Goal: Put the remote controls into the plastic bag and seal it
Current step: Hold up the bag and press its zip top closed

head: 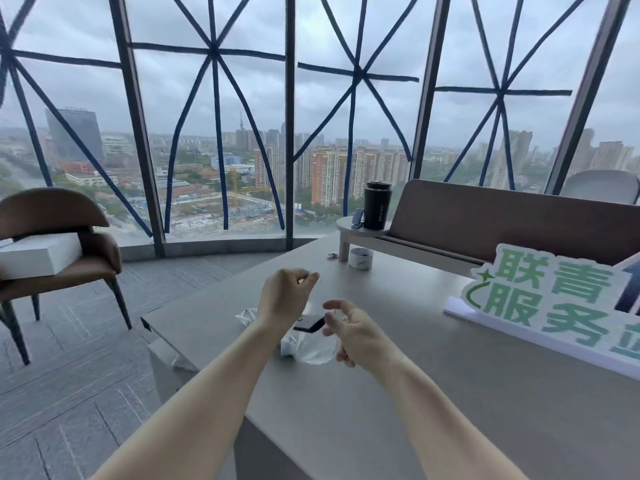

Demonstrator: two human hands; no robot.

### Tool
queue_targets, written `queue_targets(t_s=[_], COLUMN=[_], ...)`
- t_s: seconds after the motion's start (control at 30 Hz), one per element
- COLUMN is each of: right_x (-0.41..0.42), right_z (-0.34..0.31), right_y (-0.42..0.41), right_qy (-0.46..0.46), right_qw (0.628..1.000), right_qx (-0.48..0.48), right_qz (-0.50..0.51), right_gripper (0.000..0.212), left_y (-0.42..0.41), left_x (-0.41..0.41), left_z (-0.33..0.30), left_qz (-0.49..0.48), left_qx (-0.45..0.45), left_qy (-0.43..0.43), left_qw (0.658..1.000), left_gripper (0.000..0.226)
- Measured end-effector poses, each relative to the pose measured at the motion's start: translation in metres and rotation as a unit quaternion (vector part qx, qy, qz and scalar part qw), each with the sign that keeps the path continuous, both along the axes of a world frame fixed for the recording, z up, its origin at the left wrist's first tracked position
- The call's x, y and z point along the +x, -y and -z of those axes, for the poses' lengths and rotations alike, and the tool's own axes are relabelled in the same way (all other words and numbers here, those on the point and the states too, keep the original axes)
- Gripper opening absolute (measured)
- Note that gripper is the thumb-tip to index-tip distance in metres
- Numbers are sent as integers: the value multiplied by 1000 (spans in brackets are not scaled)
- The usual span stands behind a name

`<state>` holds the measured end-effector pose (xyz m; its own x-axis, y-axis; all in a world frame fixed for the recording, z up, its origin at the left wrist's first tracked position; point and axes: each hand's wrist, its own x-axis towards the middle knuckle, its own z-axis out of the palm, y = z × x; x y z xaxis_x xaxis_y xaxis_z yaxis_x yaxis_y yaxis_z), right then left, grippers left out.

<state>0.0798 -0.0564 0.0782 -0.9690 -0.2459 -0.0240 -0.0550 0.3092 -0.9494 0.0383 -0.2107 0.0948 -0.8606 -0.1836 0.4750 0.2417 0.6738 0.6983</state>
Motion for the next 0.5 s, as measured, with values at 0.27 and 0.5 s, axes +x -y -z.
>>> queue_targets(t_s=[0.27, 0.5], right_x=[-7, -12], right_z=[23, 12], right_y=[8, -1], right_qy=[-41, -143], right_qw=[979, 960], right_qx=[160, 165], right_qz=[116, 173], right_gripper=[57, 19], left_y=[-2, 10], left_x=[28, 45], left_z=[9, 16], left_qz=[31, 46], left_qx=[8, -130], left_qy=[36, 189], left_qw=[999, 972], left_gripper=[25, 49])
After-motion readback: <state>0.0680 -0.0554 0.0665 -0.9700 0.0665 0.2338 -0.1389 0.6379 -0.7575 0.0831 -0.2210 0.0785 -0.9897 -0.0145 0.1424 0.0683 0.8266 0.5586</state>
